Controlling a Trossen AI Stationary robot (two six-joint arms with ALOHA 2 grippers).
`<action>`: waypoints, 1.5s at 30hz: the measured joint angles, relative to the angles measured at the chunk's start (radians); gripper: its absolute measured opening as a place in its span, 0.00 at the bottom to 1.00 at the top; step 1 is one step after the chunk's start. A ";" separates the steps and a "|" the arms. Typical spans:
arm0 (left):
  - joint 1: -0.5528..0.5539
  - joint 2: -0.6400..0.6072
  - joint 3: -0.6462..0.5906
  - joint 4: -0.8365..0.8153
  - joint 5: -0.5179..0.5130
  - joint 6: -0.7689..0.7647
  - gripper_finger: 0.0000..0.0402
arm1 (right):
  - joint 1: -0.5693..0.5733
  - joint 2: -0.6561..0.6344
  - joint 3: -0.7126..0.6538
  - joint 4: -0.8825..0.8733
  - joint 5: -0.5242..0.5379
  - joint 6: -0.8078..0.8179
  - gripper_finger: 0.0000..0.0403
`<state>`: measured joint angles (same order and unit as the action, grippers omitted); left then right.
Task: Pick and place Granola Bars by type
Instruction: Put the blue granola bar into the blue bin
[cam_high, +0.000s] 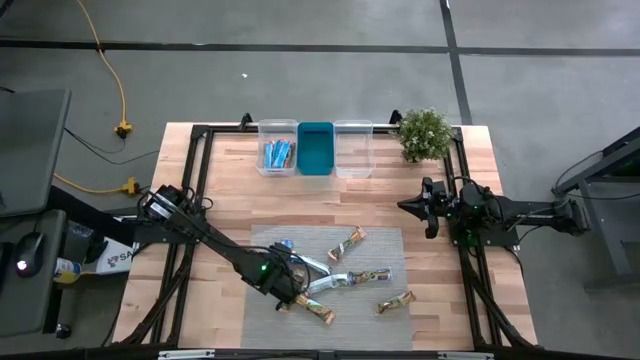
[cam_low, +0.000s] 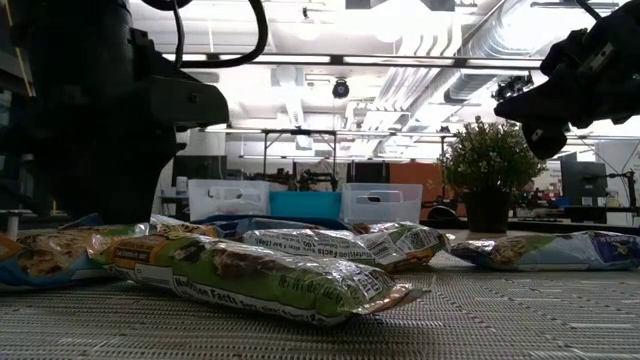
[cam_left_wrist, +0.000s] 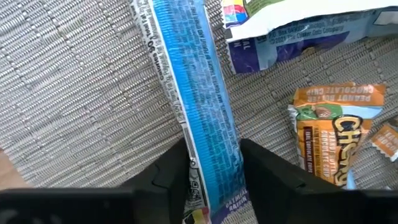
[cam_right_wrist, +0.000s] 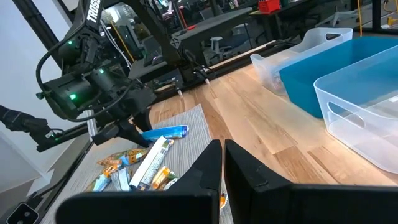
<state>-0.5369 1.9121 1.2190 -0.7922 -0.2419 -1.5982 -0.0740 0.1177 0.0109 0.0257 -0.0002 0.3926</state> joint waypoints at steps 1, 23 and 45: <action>0.000 0.000 0.000 -0.002 -0.001 0.000 0.30 | 0.000 0.000 0.000 0.000 0.000 0.000 0.00; 0.000 -0.047 0.426 -0.382 -0.404 0.329 0.25 | 0.000 -0.001 0.000 0.000 0.000 0.000 0.00; 0.069 -0.132 0.704 -0.111 -0.601 1.211 0.25 | 0.000 0.000 0.000 0.000 0.000 0.000 0.00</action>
<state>-0.4682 1.7800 1.9228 -0.9030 -0.8430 -0.3872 -0.0740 0.1177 0.0109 0.0257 -0.0002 0.3927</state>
